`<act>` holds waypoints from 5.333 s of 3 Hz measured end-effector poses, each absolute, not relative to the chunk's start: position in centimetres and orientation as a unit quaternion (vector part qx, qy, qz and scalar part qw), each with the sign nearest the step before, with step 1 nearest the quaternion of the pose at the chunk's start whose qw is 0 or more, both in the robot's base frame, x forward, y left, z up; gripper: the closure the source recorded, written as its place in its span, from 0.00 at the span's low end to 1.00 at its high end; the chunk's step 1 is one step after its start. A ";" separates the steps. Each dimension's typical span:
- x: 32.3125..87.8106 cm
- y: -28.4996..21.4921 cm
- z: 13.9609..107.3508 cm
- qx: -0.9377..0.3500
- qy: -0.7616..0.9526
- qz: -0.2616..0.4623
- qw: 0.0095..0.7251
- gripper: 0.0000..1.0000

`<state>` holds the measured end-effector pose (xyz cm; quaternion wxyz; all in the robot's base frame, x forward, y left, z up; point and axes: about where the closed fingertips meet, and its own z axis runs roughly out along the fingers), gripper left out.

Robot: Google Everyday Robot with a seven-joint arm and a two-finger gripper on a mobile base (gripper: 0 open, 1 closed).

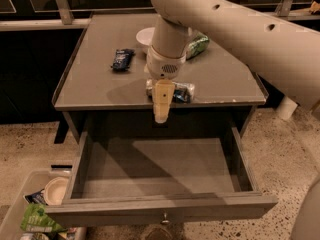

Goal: Place redbull can into top drawer

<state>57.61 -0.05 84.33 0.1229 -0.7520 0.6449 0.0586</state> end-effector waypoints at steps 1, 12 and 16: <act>56.9 0.1 84.5 -0.753 0.639 0.063 0.142 0.00; 58.4 -3.6 82.3 -0.720 0.678 0.068 0.135 1.00; 55.2 -4.6 82.0 -0.727 0.670 0.073 0.130 1.00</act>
Offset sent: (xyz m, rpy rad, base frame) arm -0.0059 0.0013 0.0013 0.0308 -0.0162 0.0088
